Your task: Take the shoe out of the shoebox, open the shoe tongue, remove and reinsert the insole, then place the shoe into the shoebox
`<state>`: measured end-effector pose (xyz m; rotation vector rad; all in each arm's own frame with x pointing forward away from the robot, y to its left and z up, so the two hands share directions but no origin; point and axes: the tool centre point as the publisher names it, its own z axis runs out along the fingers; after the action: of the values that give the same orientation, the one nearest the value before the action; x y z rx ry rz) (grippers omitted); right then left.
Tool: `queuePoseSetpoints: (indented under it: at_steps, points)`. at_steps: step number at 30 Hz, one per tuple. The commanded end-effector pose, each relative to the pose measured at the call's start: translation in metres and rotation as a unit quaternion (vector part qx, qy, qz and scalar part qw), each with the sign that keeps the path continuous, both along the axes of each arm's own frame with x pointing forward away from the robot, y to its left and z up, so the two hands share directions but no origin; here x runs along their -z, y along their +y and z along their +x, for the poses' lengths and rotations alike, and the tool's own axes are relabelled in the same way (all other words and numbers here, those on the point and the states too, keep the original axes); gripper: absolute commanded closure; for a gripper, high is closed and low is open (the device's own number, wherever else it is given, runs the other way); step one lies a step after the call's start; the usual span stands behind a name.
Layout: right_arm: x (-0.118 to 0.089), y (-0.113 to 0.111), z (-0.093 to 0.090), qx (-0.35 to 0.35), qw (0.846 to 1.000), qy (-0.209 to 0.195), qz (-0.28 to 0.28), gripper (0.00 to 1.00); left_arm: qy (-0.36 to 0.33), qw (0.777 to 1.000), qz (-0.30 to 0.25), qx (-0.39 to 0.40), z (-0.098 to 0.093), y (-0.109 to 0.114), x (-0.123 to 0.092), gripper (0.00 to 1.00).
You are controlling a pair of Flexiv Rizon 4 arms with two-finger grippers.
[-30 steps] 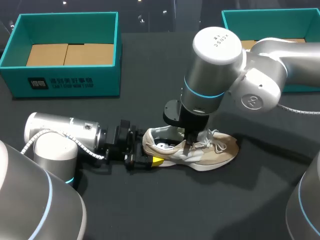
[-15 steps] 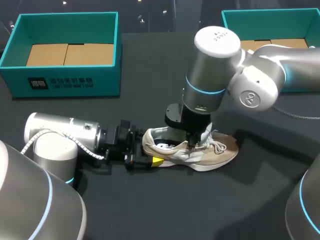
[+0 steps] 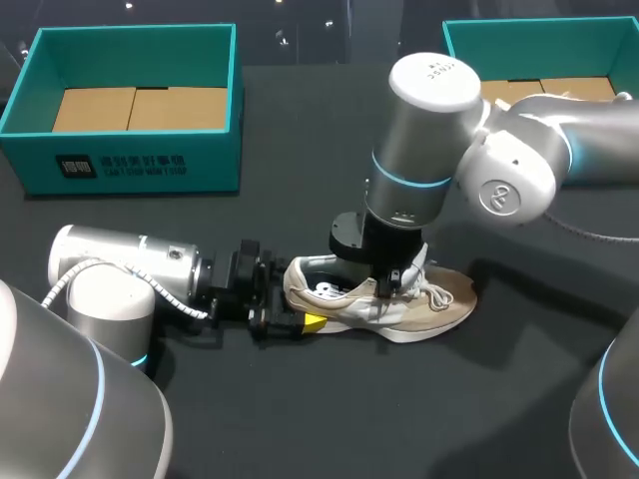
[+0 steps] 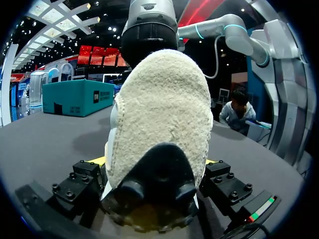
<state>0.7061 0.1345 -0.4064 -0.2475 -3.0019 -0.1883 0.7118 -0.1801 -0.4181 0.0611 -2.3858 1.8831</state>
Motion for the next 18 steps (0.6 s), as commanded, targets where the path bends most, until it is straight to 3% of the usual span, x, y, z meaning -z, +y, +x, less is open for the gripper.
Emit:
queuePoseSetpoints:
  at_steps: [1, 18]
  points:
    - [0.009, -0.01, -0.009, 0.001, 0.999, -0.007, 0.037, 1.0, 0.0, 1.0, 0.001, -0.002, 0.001, 0.0, 0.002, 1.0]
    - [-0.033, -0.031, 0.006, -0.044, 0.976, -0.047, 0.21, 1.0, 0.0, 1.0, 0.001, -0.002, 0.001, 0.0, 0.002, 1.0]
